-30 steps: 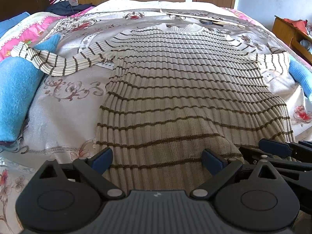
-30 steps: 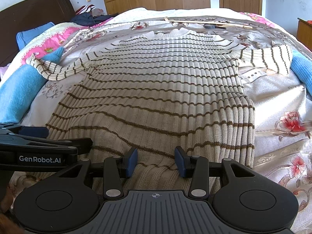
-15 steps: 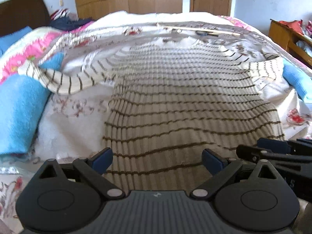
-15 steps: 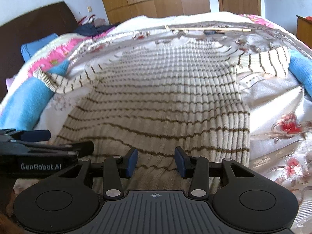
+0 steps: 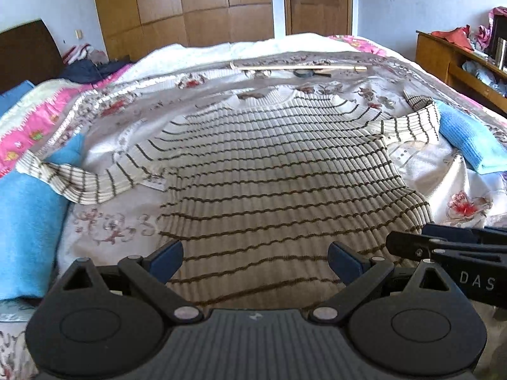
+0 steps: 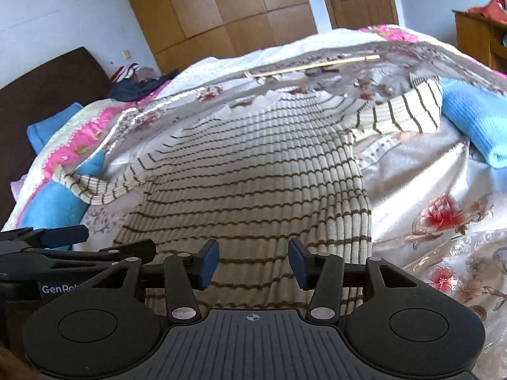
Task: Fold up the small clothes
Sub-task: 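Move the right gripper toward the sleeve nearest it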
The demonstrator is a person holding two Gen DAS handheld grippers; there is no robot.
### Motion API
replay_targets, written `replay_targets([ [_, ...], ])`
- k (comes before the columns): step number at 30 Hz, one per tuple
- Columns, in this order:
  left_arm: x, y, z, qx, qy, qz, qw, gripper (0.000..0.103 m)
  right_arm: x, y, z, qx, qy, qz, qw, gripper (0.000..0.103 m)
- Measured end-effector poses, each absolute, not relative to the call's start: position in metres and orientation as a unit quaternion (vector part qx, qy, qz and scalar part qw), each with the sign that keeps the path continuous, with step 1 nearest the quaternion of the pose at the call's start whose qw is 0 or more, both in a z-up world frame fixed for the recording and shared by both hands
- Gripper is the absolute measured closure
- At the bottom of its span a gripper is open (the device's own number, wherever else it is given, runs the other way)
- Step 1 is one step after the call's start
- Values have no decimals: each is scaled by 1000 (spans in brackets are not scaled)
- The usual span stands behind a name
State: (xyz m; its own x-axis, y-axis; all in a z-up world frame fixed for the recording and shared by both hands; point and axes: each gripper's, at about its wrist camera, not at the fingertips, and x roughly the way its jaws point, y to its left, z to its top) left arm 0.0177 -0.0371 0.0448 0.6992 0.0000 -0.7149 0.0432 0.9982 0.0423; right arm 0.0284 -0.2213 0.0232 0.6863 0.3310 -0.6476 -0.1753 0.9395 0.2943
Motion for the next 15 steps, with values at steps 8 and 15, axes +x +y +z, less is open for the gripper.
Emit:
replay_targets([
  [8,37,-34,18,8,431,-2,902,0,50,-216,1,102,417,122,895,55],
  [15,49,-27,-5,-6,460,-7,888,0,55,-204,-9,72,424,108,897,55],
])
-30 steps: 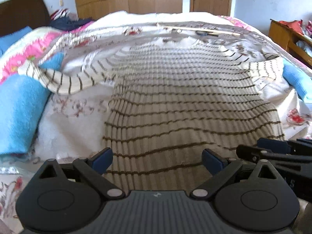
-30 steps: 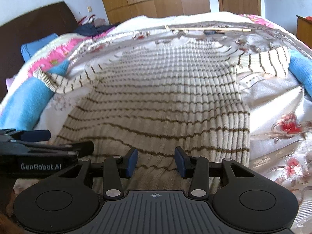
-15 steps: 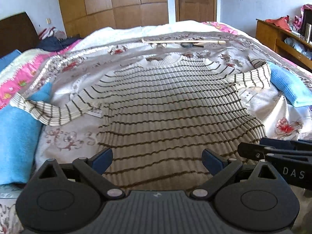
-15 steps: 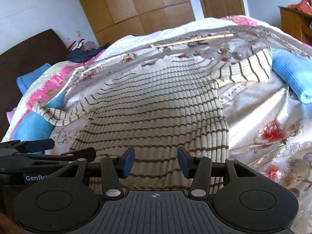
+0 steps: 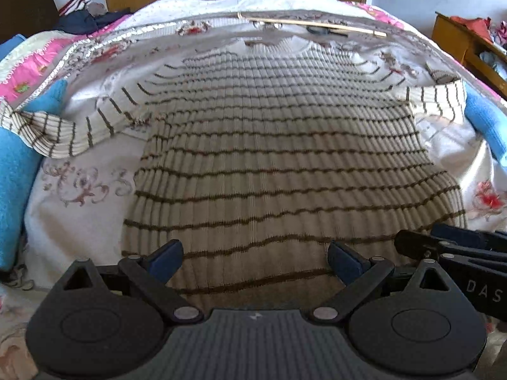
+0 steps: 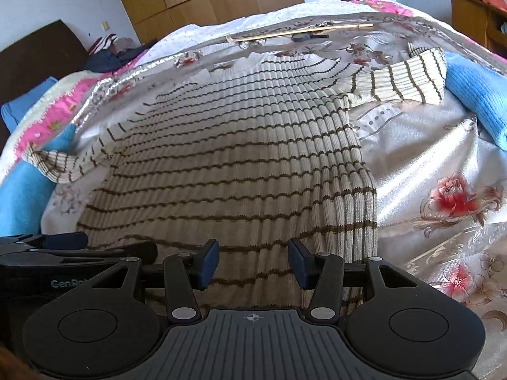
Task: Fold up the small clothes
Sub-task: 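Move the right gripper toward the sleeve nearest it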
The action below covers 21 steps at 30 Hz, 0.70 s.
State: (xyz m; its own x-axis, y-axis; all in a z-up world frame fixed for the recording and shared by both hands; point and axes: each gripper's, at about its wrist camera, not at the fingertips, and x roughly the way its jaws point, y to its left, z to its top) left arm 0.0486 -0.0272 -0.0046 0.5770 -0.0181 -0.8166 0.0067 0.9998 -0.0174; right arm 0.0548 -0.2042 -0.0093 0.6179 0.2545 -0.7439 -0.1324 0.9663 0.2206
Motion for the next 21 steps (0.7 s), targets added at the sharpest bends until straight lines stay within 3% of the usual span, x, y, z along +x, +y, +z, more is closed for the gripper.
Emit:
replay_targets([
  [21,43,-14,-8,-26,459,-2,888,0,47,-199,-8,49,417,106,901,55],
])
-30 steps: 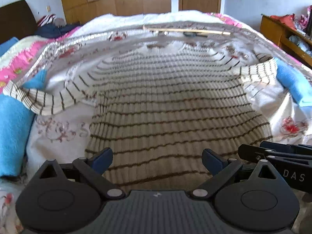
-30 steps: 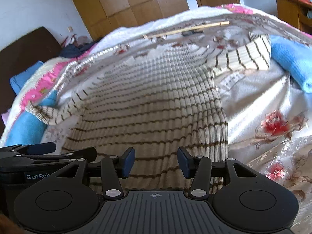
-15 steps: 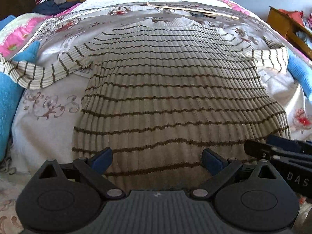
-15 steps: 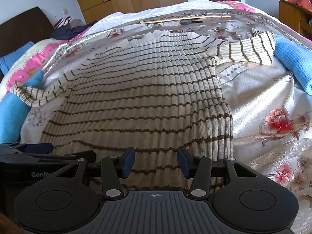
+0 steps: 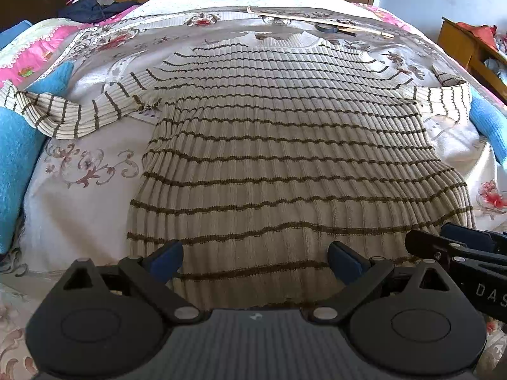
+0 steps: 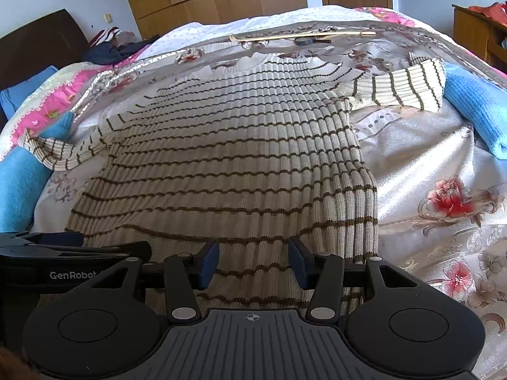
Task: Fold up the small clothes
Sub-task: 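Move the right gripper toward the sleeve nearest it, then grasp the striped sleeve cuff with the right gripper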
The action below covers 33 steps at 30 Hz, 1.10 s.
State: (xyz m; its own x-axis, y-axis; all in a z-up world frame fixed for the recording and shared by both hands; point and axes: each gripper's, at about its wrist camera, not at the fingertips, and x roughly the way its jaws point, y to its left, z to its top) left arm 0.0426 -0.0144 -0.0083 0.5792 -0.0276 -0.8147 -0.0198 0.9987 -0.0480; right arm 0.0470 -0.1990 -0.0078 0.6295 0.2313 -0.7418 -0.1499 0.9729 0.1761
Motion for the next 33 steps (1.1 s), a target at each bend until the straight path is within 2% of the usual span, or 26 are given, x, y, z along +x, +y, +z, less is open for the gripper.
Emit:
replay_targets([
  [10,42,-22,6,-17,442,-10,897,0,44,-205,2,59,401,110,907,55],
  [20,77,-46,21,8,426,-31,904,0,71,-227,11,82,380,100,916,55],
  [33,138,-107,27,22,403,-103,909,0,154,-331,11,175,338,-6,925,55],
])
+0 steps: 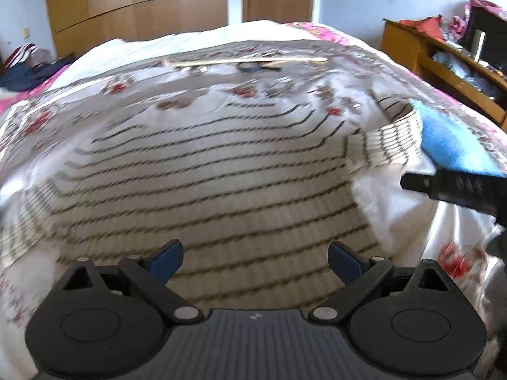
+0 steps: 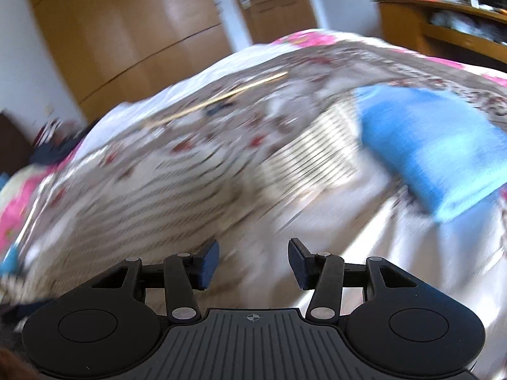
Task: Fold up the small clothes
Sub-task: 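Grasp the striped sleeve cuff with the right gripper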
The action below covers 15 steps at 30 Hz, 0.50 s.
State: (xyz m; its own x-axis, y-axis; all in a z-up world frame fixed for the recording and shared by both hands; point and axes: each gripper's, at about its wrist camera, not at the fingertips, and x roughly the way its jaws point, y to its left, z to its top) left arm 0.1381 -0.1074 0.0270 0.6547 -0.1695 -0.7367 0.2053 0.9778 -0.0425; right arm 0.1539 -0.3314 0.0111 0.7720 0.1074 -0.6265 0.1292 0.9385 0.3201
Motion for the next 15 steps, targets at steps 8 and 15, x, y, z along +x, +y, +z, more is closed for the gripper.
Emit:
replay_targets([
  [8,161,-128,11,10,396,-134,909,0,214,-415,-7,304,310,-55,899,52],
  [15,170,-125,-4,-11,407,-138,903,0,248,-440,-33,365,298,-77,878,50],
])
